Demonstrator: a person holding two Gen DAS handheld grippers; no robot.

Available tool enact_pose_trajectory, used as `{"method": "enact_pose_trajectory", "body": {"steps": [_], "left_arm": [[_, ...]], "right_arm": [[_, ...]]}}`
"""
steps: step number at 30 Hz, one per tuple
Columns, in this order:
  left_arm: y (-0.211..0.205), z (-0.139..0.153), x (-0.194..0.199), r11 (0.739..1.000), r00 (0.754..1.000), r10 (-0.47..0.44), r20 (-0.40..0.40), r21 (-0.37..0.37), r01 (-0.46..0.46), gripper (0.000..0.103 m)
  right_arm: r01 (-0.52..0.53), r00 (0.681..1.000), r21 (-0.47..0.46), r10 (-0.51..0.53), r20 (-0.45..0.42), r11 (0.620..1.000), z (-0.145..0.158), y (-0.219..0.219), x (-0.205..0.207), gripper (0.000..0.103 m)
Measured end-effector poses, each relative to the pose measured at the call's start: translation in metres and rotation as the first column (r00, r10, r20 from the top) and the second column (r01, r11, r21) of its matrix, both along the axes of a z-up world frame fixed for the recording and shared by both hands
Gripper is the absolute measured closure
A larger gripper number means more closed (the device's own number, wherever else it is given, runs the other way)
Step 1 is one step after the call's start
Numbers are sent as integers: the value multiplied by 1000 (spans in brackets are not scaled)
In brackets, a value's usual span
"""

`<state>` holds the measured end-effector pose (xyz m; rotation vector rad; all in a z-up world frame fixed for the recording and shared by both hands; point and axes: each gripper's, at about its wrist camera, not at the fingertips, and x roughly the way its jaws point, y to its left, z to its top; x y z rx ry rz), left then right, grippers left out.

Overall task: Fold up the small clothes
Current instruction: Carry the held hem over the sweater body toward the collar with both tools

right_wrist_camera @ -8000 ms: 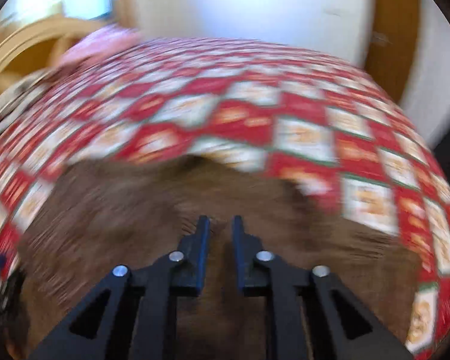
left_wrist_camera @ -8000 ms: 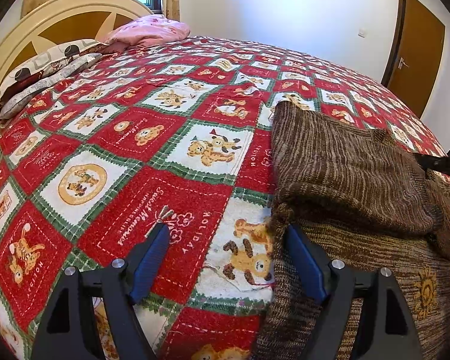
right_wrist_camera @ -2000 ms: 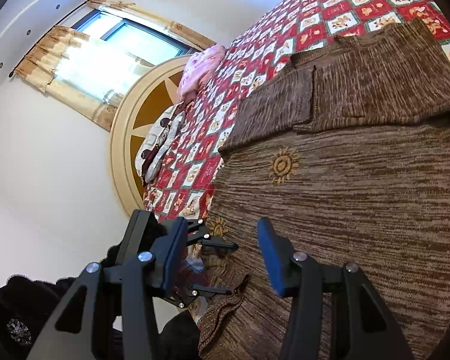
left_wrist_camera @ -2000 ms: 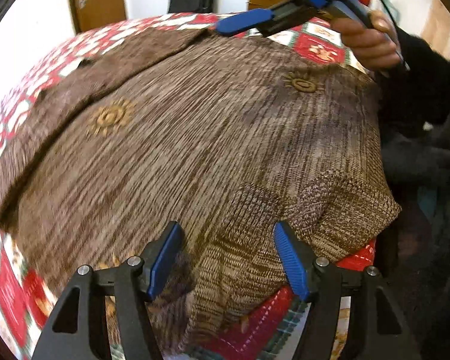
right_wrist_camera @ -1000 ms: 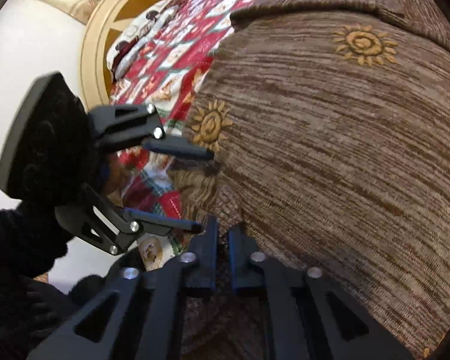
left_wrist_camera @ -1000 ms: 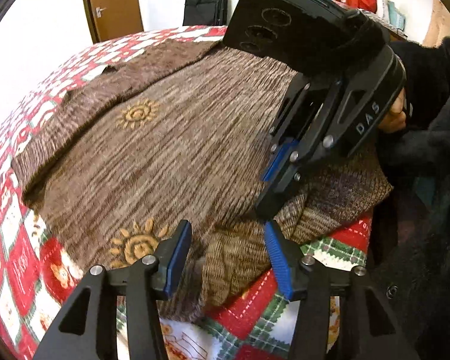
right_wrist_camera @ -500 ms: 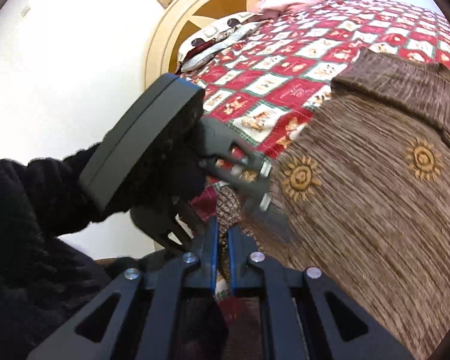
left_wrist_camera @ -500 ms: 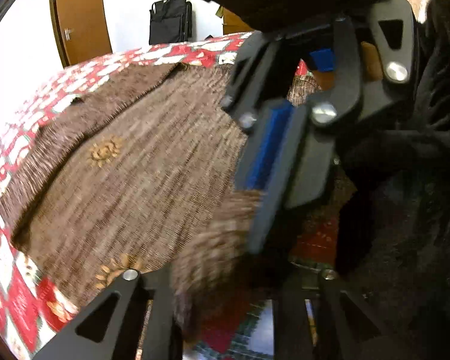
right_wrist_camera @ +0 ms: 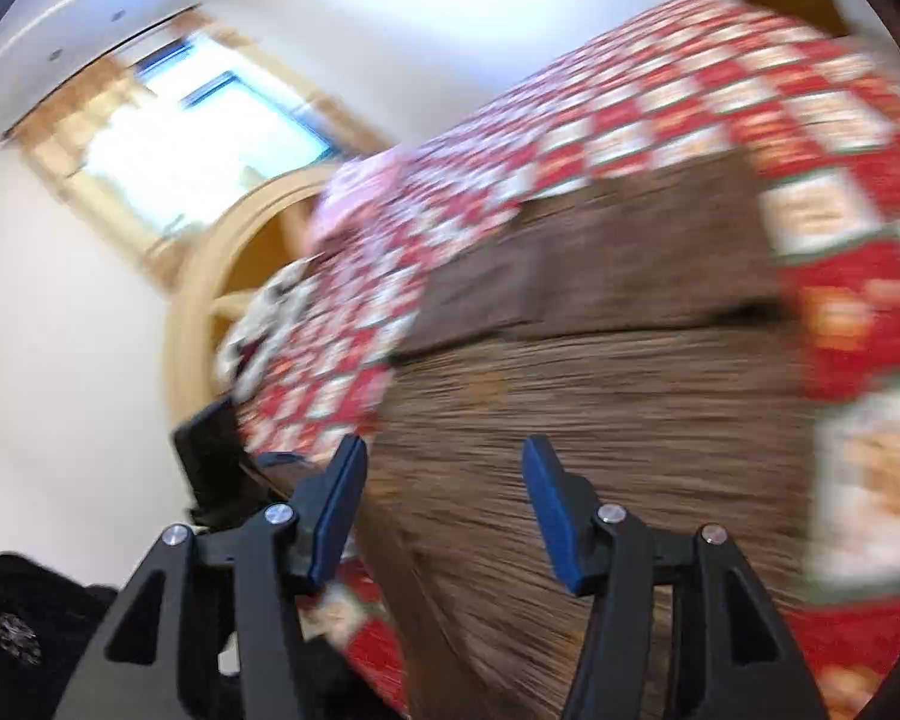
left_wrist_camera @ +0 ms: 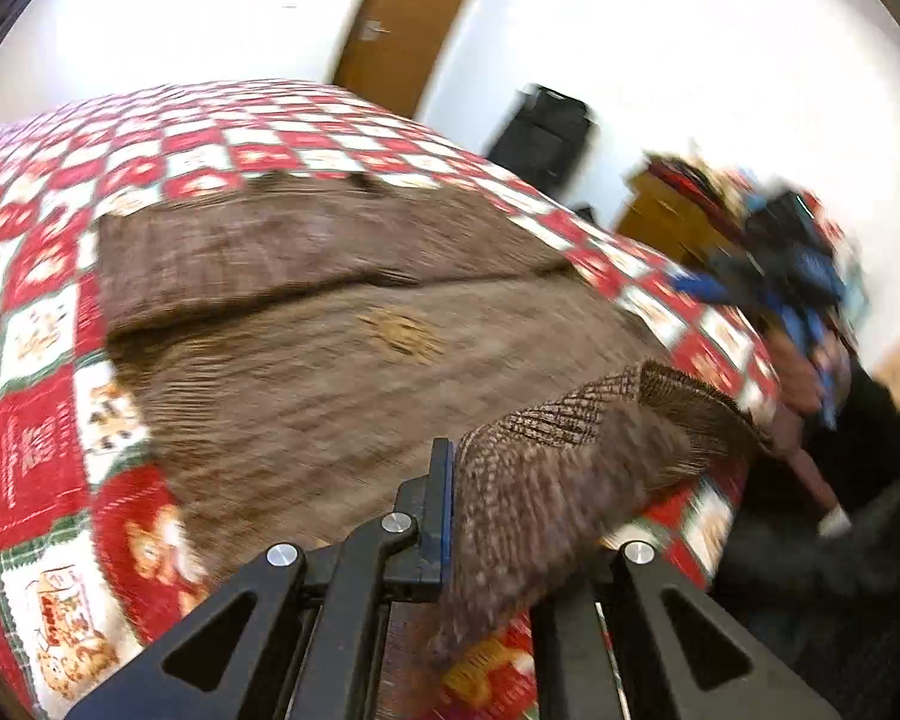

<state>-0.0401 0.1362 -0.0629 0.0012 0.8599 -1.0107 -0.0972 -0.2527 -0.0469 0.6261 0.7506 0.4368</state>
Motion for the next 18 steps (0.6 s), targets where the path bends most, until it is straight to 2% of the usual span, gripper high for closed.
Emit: {"method": "enact_pose_trajectory", "body": {"steps": [3, 6, 10, 12, 14, 16, 18], "left_arm": [[-1, -14, 22, 997, 995, 78, -61, 17, -77, 99], [-2, -27, 28, 992, 988, 124, -95, 50, -120, 99], [-7, -42, 35, 984, 973, 175, -148, 65, -167, 99], [-7, -44, 35, 981, 971, 187, -152, 73, -178, 99], [-8, -44, 35, 980, 971, 192, -144, 82, -182, 99], [-8, -41, 32, 979, 972, 194, -131, 95, -182, 99], [-9, -41, 32, 978, 974, 193, -120, 107, -180, 99]], "right_arm": [[88, 995, -179, -97, -38, 980, 4, -26, -37, 44], [75, 992, -304, -102, -75, 950, 3, -29, -61, 44], [-9, 997, -309, -17, -80, 951, -2, -26, -77, 44], [-72, 996, -315, 51, -77, 946, -3, -17, -78, 38], [-127, 992, -373, 108, -70, 919, -4, -3, -79, 26], [-120, 992, -453, 92, -84, 883, -10, 1, -74, 26], [-100, 993, -437, 60, -106, 894, -21, -3, -65, 26]]}}
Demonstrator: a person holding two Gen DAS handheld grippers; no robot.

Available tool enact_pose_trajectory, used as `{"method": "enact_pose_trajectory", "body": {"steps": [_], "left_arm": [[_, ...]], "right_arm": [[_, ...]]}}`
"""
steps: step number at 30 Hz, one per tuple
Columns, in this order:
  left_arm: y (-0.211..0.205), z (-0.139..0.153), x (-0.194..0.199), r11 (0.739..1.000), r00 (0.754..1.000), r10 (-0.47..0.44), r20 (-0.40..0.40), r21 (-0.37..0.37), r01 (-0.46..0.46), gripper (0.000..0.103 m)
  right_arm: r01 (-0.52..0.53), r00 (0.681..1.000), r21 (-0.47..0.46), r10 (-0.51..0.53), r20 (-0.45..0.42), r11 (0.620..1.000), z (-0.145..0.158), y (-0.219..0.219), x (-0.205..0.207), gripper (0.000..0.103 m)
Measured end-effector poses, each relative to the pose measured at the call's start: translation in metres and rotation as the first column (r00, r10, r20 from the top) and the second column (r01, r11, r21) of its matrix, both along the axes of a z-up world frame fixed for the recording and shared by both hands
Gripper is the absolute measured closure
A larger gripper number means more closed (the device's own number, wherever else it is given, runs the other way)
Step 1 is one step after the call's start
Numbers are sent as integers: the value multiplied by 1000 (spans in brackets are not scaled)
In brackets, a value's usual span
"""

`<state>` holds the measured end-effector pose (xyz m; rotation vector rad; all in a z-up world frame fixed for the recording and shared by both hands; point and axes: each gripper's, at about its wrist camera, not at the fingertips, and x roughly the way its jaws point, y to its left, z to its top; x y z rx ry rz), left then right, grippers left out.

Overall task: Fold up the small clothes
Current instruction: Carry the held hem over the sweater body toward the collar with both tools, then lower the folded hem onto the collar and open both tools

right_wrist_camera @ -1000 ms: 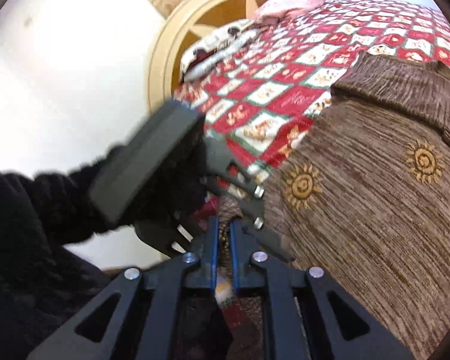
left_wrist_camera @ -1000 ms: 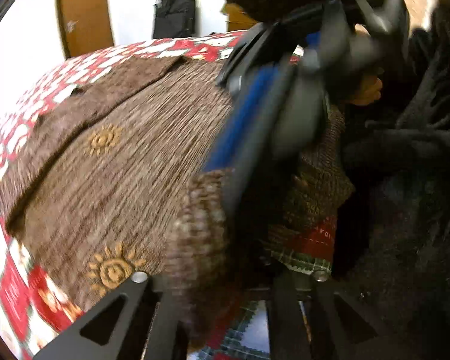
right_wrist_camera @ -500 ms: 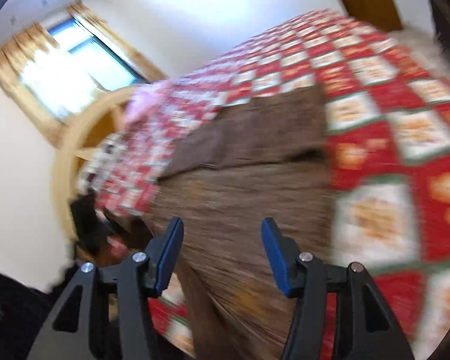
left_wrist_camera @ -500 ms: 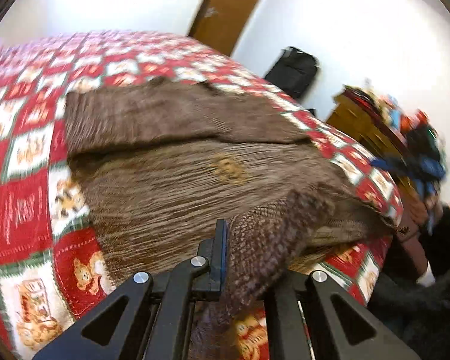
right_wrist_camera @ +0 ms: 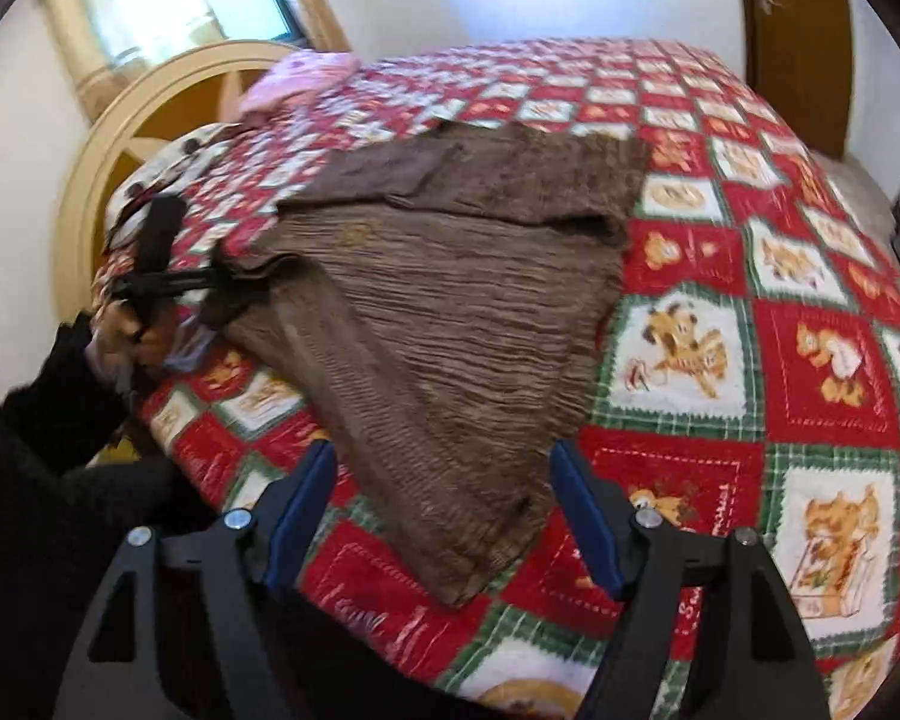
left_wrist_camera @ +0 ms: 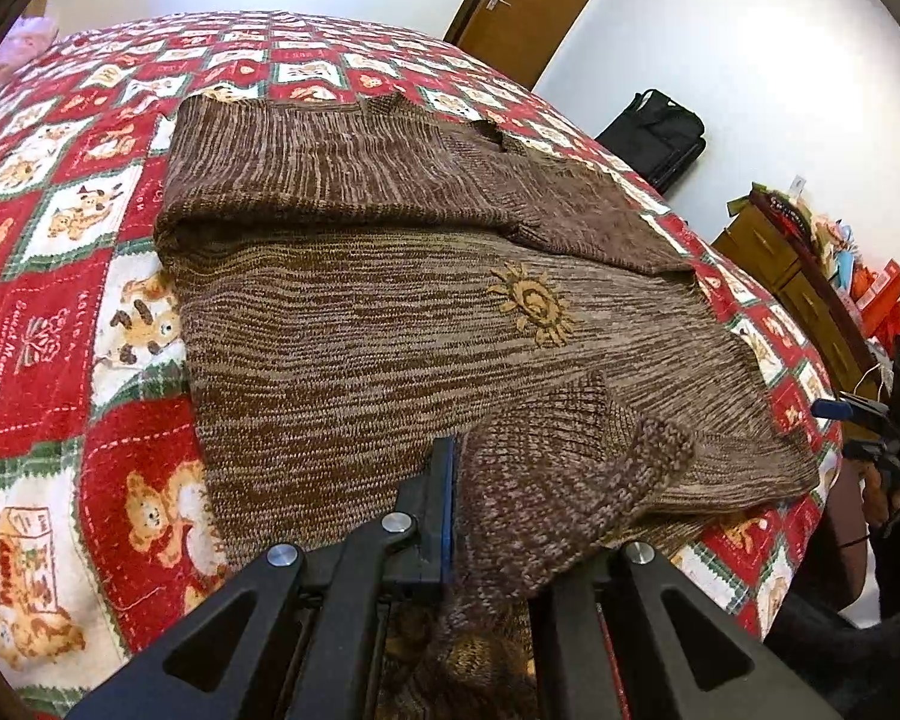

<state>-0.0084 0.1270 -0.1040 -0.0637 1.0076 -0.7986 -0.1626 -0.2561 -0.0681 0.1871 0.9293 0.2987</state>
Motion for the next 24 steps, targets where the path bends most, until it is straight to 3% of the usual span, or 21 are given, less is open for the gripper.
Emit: {"method": "enact_pose_trajectory", "body": {"steps": [3, 6, 9, 10, 11, 18, 24], "left_arm": [[-1, 0, -1, 1000, 1000, -3, 9, 11, 2, 99], [-1, 0, -2, 1000, 1000, -7, 23, 18, 7, 99], [-3, 0, -4, 999, 999, -3, 45, 36, 2, 99], [-3, 1, -5, 999, 999, 8, 49, 40, -10, 99], [-3, 2, -6, 999, 998, 21, 55, 41, -23, 99], [1, 39, -18, 999, 983, 49, 174, -19, -47, 99], [21, 74, 7, 981, 964, 171, 204, -124, -148, 99]], "right_arm": [[53, 997, 68, -49, -54, 996, -18, -8, 9, 31], [18, 995, 51, -12, -103, 999, -33, 4, 15, 51], [-9, 989, -56, 1, -148, 998, -39, 20, 8, 66], [-19, 991, -55, 12, -132, 998, -35, 22, 7, 85], [-23, 992, -48, 17, -122, 999, -31, 22, 7, 88], [4, 999, -34, -3, 37, 999, 32, 11, 24, 89], [42, 986, -109, -24, 168, 993, 75, 15, 59, 89]]}}
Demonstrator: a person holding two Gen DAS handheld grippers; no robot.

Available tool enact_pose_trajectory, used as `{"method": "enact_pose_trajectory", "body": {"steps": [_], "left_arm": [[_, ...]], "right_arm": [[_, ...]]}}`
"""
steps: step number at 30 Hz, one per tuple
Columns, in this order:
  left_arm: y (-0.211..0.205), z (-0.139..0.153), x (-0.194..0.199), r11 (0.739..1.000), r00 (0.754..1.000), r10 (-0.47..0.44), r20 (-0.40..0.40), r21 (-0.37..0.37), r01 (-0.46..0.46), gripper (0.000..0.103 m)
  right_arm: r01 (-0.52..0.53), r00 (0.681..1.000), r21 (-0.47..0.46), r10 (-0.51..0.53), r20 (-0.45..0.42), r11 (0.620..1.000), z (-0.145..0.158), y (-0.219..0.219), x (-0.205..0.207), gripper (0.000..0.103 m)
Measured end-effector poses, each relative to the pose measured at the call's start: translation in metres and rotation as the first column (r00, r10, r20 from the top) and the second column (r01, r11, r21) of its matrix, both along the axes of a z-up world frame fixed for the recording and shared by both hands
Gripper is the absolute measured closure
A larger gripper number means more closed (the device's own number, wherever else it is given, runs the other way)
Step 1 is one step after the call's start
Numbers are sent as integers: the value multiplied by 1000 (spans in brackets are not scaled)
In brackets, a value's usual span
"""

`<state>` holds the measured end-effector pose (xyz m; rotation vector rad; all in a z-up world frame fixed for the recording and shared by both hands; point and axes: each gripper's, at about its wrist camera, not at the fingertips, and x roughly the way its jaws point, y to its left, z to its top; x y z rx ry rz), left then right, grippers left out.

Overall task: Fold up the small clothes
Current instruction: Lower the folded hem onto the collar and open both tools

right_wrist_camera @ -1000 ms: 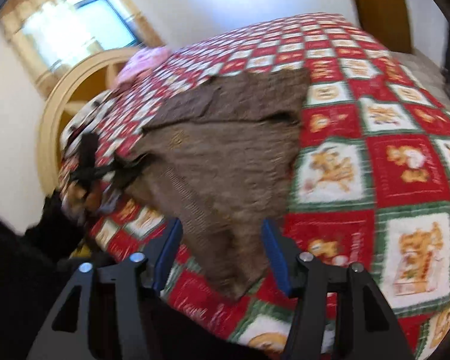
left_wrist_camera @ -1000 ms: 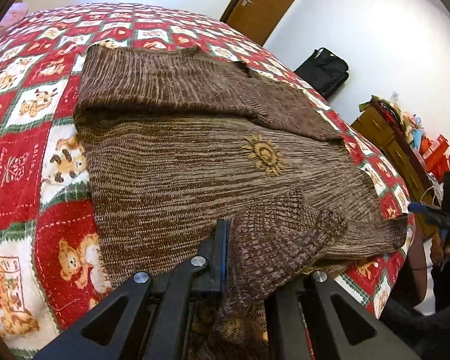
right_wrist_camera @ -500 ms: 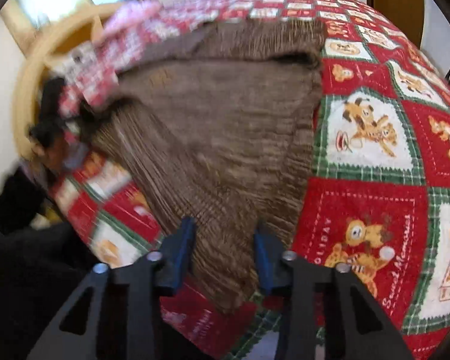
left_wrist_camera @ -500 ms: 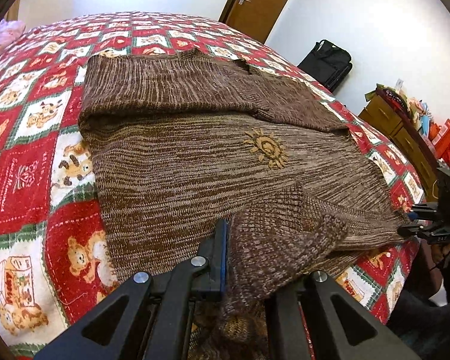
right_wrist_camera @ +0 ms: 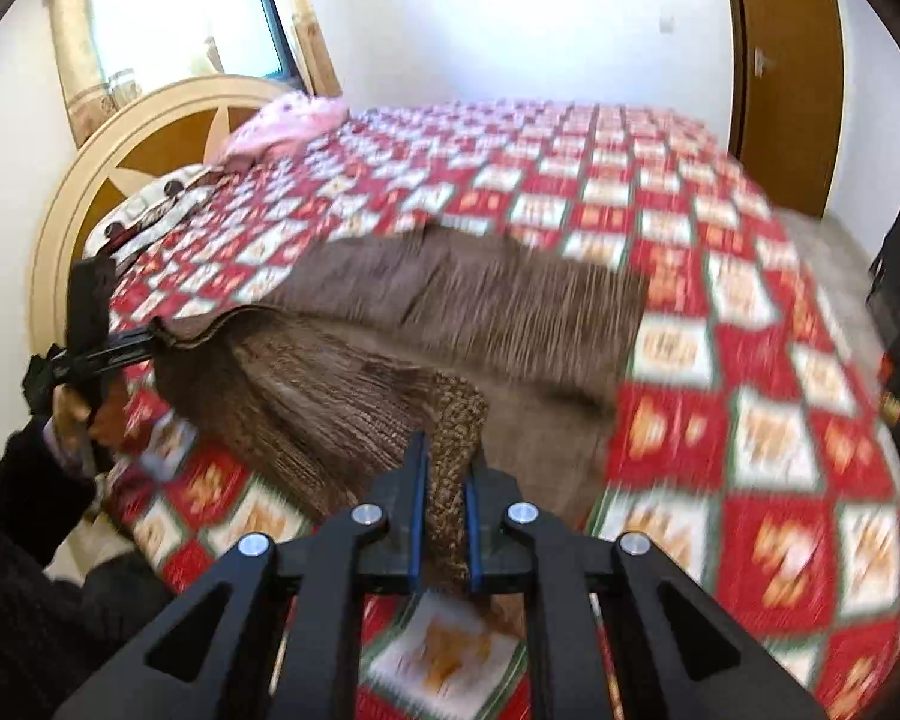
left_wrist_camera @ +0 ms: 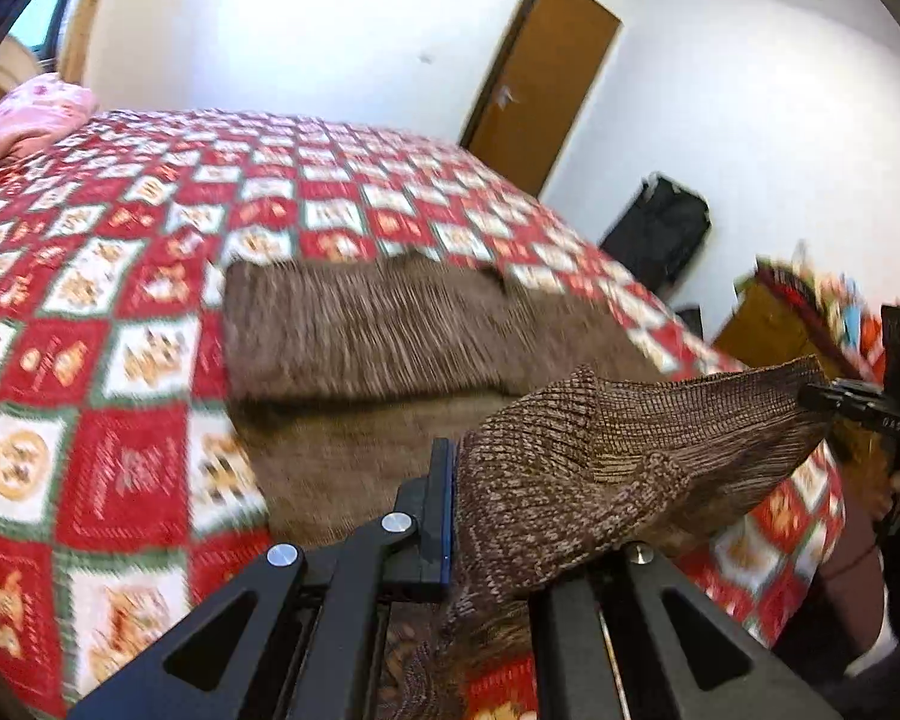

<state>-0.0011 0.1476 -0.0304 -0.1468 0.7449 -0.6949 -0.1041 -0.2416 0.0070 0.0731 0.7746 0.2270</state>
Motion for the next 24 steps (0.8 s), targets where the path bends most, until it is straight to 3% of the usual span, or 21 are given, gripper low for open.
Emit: {"method": "enact_pose_trajectory", "body": {"steps": [6, 10, 13, 18, 24], "left_arm": [[3, 14, 52, 996, 996, 87, -8, -27, -87, 99], [-6, 22, 89, 991, 991, 131, 7, 8, -131, 99], [-11, 17, 120, 986, 986, 167, -24, 18, -166, 99], [-20, -12, 166, 974, 970, 226, -93, 28, -224, 99], [-38, -47, 203, 960, 949, 273, -156, 103, -259, 99]], "right_arm": [[65, 996, -61, -61, 70, 996, 15, -2, 55, 89], [73, 995, -92, -67, 76, 993, 21, -10, 99, 89], [86, 994, -121, -77, 78, 989, 20, -18, 134, 89], [131, 991, -115, -126, 54, 985, -9, -38, 188, 90], [176, 984, -165, -176, 17, 970, -64, -49, 231, 90]]}}
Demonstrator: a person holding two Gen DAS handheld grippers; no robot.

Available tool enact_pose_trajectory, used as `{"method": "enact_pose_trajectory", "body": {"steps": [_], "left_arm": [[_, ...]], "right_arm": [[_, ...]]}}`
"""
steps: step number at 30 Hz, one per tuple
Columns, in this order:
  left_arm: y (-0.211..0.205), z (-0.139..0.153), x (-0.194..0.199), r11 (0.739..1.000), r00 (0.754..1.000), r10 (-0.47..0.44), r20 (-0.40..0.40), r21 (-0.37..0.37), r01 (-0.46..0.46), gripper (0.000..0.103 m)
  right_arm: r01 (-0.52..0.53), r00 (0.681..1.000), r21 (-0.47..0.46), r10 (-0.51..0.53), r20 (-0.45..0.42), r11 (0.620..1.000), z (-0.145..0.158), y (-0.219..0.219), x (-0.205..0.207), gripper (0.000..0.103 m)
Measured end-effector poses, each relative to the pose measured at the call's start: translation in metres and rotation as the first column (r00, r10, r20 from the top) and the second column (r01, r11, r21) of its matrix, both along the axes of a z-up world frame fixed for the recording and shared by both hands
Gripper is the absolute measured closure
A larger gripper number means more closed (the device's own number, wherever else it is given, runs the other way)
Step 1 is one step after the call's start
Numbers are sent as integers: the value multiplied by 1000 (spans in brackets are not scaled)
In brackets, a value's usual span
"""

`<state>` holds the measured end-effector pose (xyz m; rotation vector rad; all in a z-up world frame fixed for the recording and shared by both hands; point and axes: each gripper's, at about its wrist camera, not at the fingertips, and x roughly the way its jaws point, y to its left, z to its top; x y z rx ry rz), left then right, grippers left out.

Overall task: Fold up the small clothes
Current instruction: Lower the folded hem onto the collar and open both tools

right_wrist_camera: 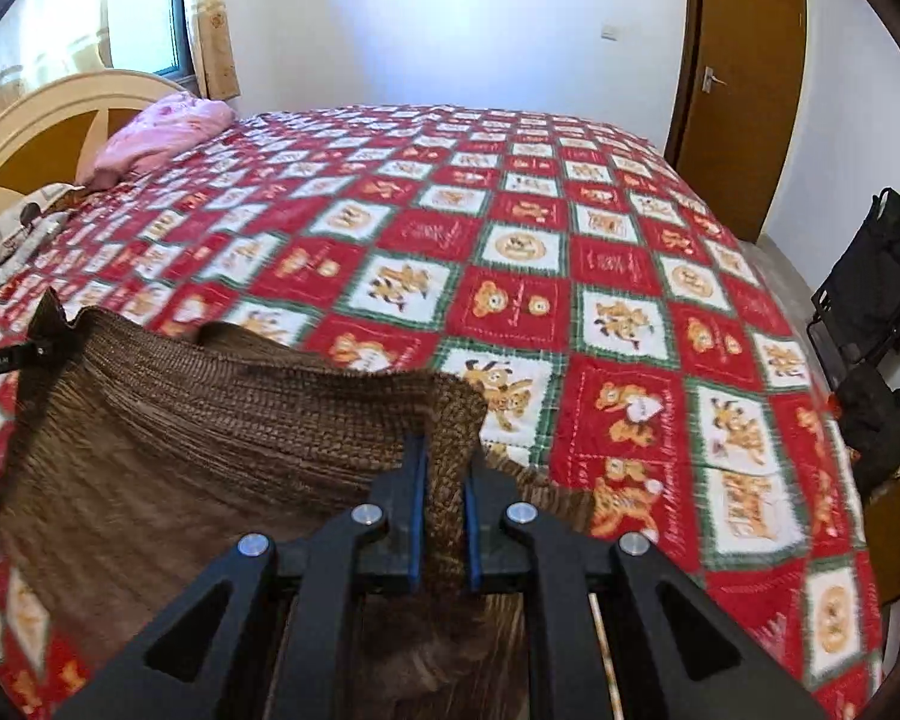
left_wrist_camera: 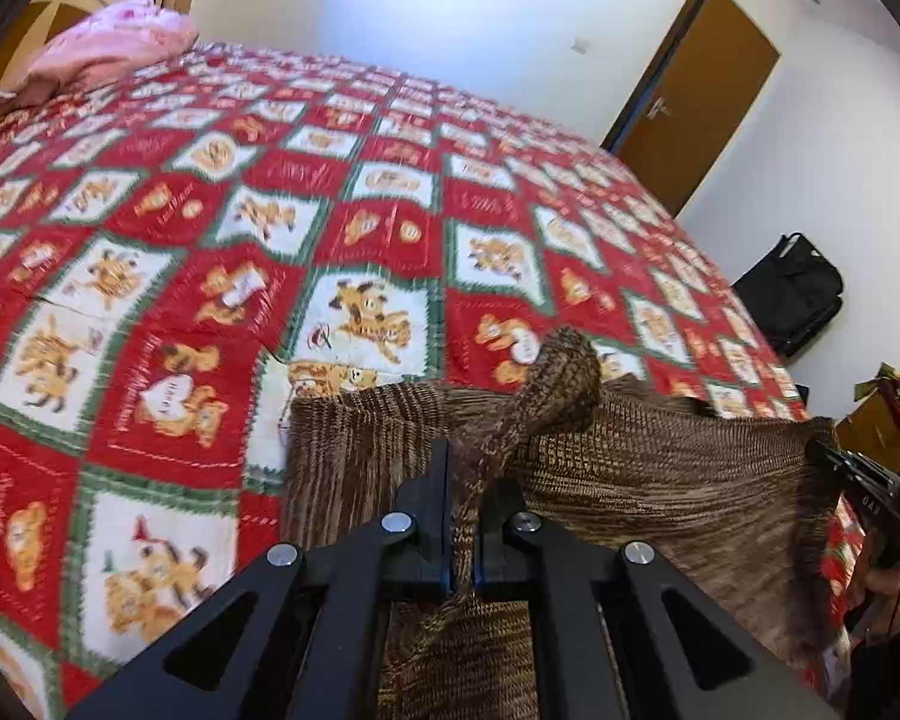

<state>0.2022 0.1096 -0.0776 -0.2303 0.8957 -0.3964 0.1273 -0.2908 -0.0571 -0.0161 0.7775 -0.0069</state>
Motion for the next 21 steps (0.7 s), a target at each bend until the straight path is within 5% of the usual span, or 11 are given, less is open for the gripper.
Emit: {"method": "enact_pose_trajectory", "body": {"steps": [6, 11, 17, 21], "left_arm": [[0, -20, 14, 999, 997, 34, -71, -12, -35, 95], [22, -12, 16, 996, 990, 75, -119, -30, -80, 84], [72, 13, -1, 981, 978, 195, -80, 34, -192, 77], [62, 23, -44, 990, 993, 118, -11, 77, -116, 77]], "right_arm": [[33, 997, 2, -33, -73, 999, -33, -14, 21, 88], [110, 991, 48, -106, -85, 993, -34, -36, 18, 46], [266, 964, 111, -266, -16, 957, 4, -65, -42, 46], [246, 969, 188, -246, -27, 951, 18, -60, -99, 46]]}}
